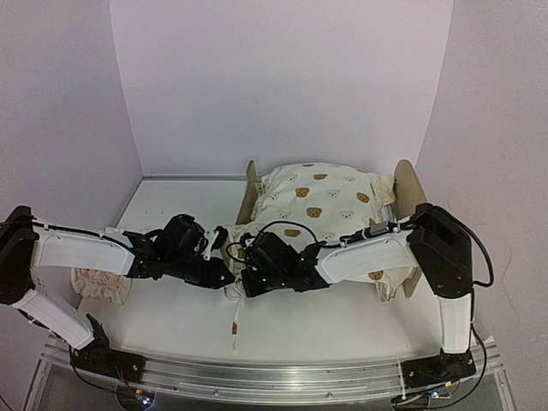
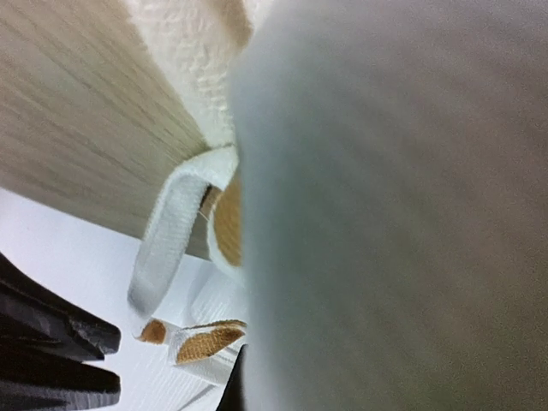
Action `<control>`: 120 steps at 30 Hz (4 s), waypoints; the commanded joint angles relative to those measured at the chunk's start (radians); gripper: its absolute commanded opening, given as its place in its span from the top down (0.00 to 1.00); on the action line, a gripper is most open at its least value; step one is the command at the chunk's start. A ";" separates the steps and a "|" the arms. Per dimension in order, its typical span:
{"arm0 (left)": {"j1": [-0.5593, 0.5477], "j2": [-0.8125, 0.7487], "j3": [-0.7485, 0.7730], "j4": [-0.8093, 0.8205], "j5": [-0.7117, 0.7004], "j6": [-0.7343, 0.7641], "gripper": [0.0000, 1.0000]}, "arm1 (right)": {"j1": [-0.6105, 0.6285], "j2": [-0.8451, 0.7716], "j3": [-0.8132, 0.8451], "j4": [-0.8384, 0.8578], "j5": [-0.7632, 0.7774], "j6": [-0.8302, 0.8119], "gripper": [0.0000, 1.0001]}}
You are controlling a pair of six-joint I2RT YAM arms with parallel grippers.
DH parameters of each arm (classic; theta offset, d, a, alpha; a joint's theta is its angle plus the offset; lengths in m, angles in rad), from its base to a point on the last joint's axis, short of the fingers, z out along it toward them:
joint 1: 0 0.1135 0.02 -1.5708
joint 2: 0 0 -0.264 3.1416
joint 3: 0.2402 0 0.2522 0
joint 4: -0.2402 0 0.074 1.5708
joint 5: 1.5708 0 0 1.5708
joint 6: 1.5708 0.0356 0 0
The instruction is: Set up the pet bed
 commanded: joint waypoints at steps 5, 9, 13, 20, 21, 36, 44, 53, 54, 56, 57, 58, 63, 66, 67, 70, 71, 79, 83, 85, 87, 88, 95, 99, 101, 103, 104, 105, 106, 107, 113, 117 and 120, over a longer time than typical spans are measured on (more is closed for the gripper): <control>-0.003 -0.118 -0.008 -0.116 -0.243 -0.066 0.67 | -0.006 0.053 0.064 0.043 0.003 0.047 1.00; 0.020 -0.097 -0.020 -0.153 -0.317 -0.100 0.69 | -0.005 0.062 0.075 0.043 0.014 0.063 1.00; 0.031 -0.026 -0.019 -0.136 -0.293 -0.098 0.72 | -0.002 0.077 0.087 0.041 0.033 0.084 1.00; 0.031 0.055 -0.011 -0.052 -0.176 -0.029 0.73 | 0.008 0.108 0.119 0.014 0.081 0.105 1.00; 0.031 0.065 -0.009 -0.047 -0.159 -0.019 0.73 | 0.009 0.112 0.122 0.014 0.087 0.107 1.00; 0.031 0.062 -0.032 0.034 -0.025 0.028 0.67 | 0.032 0.119 0.136 0.014 0.093 0.099 1.00; 0.031 0.092 -0.027 0.073 0.002 0.031 0.67 | 0.033 0.113 0.121 0.014 0.092 0.098 1.00; 0.031 0.116 -0.028 0.124 0.021 0.041 0.59 | 0.033 0.097 0.107 0.014 0.082 0.100 1.00; 0.031 0.122 -0.028 0.132 0.024 0.041 0.59 | 0.033 0.094 0.104 0.014 0.082 0.101 1.00; 0.031 0.131 -0.026 0.148 0.028 0.040 0.59 | 0.033 0.090 0.100 0.015 0.081 0.104 1.00; 0.031 0.135 -0.026 0.157 0.030 0.039 0.60 | 0.033 0.088 0.097 0.016 0.080 0.104 1.00; 0.031 0.138 -0.025 0.166 0.034 0.038 0.60 | 0.033 0.085 0.095 0.017 0.079 0.106 1.00; 0.031 0.130 -0.037 0.216 0.062 0.037 0.61 | 0.033 0.074 0.081 0.023 0.076 0.116 1.00; 0.031 0.135 -0.040 0.236 0.071 0.035 0.63 | 0.033 0.064 0.070 0.029 0.072 0.121 1.00; 0.031 0.140 -0.040 0.243 0.078 0.034 0.64 | 0.033 0.061 0.066 0.031 0.071 0.123 1.00; 0.031 0.150 -0.044 0.264 0.100 0.029 0.65 | 0.033 0.052 0.056 0.035 0.067 0.126 1.00; 0.031 0.150 -0.046 0.268 0.106 0.027 0.64 | 0.033 0.049 0.053 0.035 0.067 0.126 1.00; 0.029 0.073 -0.087 0.277 0.110 0.020 0.45 | 0.033 0.034 0.035 0.035 0.089 0.123 1.00; 0.029 0.107 -0.080 0.286 0.127 0.022 0.48 | 0.033 0.022 0.027 0.035 0.088 0.122 1.00; 0.029 0.131 -0.079 0.308 0.142 0.018 0.51 | 0.033 0.014 0.022 0.035 0.086 0.122 1.00; 0.029 0.147 -0.079 0.325 0.150 0.013 0.55 | 0.033 0.008 0.019 0.035 0.085 0.122 1.00; 0.029 0.154 -0.078 0.331 0.151 0.012 0.57 | 0.033 0.006 0.018 0.035 0.084 0.122 1.00; 0.028 0.178 -0.074 0.375 0.168 0.011 0.66 | 0.033 0.004 0.013 0.038 0.074 0.127 1.00; 0.029 0.187 -0.073 0.394 0.167 0.009 0.74 | 0.033 0.006 0.016 0.040 0.065 0.131 1.00; 0.028 0.191 -0.073 0.403 0.164 0.009 0.81 | 0.033 0.006 0.017 0.040 0.063 0.132 1.00; 0.028 0.196 -0.075 0.413 0.161 0.006 0.91 | 0.033 0.005 0.016 0.040 0.060 0.132 1.00; 0.028 0.199 -0.075 0.417 0.161 0.003 0.94 | 0.033 0.004 0.015 0.040 0.059 0.133 1.00; 0.028 0.201 -0.076 0.422 0.161 0.001 0.96 | 0.033 0.003 0.014 0.039 0.058 0.134 1.00; 0.028 0.203 -0.076 0.425 0.160 0.000 0.98 | 0.033 0.002 0.013 0.039 0.057 0.134 1.00; 0.028 0.205 -0.077 0.428 0.158 -0.001 1.00 | 0.033 0.001 0.012 0.041 0.056 0.134 1.00; 0.028 0.196 -0.081 0.405 0.126 -0.013 1.00 | 0.033 -0.018 -0.007 0.040 0.061 0.122 1.00; 0.029 0.176 -0.091 0.382 0.095 -0.024 1.00 | 0.033 -0.050 -0.023 0.028 0.047 0.093 0.88; 0.028 0.160 -0.098 0.361 0.064 -0.037 1.00 | 0.033 -0.087 -0.050 0.005 0.043 0.080 0.76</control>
